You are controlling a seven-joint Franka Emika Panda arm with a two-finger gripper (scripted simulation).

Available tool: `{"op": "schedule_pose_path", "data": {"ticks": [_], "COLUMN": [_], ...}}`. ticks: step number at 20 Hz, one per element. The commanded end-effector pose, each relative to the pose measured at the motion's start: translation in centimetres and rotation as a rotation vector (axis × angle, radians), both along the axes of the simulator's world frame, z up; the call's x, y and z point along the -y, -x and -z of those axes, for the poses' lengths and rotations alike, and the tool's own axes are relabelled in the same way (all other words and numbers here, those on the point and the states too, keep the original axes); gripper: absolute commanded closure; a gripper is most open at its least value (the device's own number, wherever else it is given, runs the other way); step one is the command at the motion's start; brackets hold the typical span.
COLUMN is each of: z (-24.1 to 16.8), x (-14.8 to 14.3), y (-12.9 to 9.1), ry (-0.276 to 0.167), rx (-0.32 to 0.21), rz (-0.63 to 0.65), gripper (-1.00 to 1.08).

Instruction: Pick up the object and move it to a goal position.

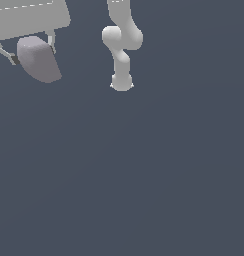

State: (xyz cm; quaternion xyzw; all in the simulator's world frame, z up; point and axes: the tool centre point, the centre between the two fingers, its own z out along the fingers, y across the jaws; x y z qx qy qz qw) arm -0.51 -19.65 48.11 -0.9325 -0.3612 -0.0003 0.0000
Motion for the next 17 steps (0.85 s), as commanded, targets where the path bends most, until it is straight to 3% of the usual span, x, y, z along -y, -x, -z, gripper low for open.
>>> {"op": "schedule_pose_path", "data": {"ticks": [1, 17], "z": [-1.0, -3.3], "x": [0.3, 1.2], "y": [-0.2, -0.8], "ry": [0.000, 0.000], "rx": [0.000, -0.001], "rz": [0.000, 0.000], "gripper": [1.08, 1.08]}}
